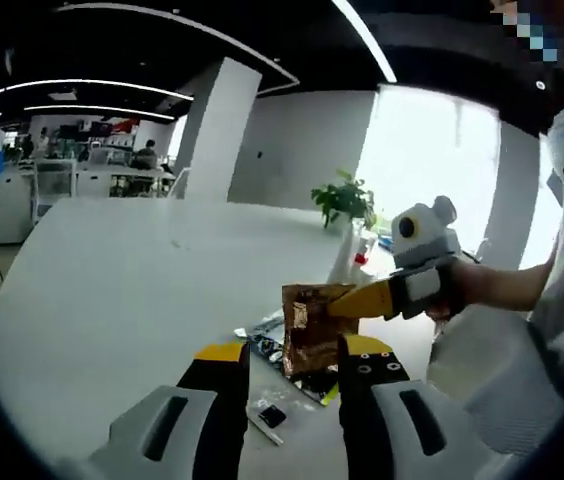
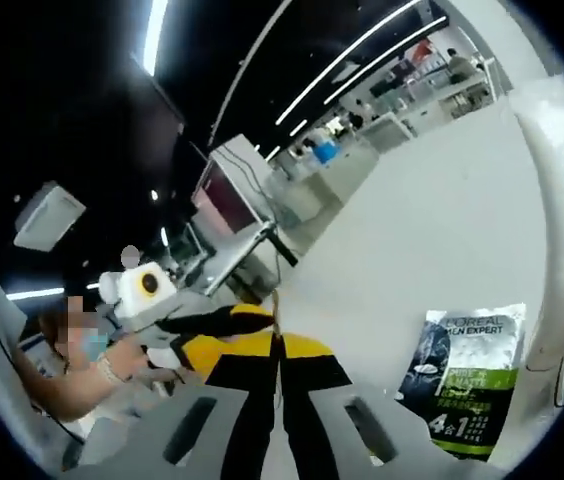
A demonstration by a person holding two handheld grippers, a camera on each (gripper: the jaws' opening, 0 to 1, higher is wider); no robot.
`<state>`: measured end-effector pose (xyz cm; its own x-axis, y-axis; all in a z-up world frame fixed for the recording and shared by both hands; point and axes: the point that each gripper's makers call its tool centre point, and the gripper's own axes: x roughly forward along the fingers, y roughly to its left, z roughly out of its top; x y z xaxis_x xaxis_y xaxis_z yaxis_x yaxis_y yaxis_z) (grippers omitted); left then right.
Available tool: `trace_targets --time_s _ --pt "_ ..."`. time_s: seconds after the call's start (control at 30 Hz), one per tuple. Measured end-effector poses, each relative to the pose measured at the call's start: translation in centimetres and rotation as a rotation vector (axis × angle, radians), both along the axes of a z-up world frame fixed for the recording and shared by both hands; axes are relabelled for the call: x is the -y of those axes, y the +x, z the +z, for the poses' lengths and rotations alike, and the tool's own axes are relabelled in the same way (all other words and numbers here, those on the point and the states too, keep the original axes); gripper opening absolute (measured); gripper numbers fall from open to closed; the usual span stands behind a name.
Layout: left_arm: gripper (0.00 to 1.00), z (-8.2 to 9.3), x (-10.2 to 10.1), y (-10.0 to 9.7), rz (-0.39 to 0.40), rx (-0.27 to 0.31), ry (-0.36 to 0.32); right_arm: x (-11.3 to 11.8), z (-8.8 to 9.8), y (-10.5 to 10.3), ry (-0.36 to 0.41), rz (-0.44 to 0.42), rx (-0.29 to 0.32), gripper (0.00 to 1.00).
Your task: Arrange the skincare products in the storage area until every visible bottle or jar stands upright without overlapping.
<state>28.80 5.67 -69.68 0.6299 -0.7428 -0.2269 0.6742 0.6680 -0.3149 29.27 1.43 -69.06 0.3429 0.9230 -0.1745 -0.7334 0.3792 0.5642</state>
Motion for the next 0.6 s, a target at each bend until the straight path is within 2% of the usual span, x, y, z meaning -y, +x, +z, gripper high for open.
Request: trace_targets --time_s 0.07,0.13,0.17,0.23,0.37,0.47,0.6 --pt "0.21 0.5 0.6 -0.7 -0.051 0.011 -0.013 0.6 0.7 -0.7 0.015 0.021 -0.002 0.01" --pt "0.18 1.0 1.2 -1.3 -0.089 0.025 -0.024 1.1 1.2 -1.3 0.025 0.044 0.004 0.01" --pt "0.18 1.2 1.5 -1.5 -0.096 0.026 -0.030 1.2 1.4 -1.5 0.025 0.054 0.016 0.01" --pt "0.20 1.4 2.6 -2.5 -0.169 0.014 -0.052 1.5 1.9 -2.2 0.030 0.079 0.031 0.01" --pt "0.19 1.0 3.5 -2.8 -0.206 0.006 -0.026 1.9 2.4 -3.7 0.045 0.131 0.041 0.01" --pt "0.18 1.3 4.5 -4.0 -0.284 -0.050 -0.098 2.1 2.3 -4.2 0.051 0.154 0.038 0.01" --pt "0.14 1.4 5.1 -4.6 -0.327 -0.025 -0.071 2.4 2.5 -5.3 0.093 0.191 0.013 0.01"
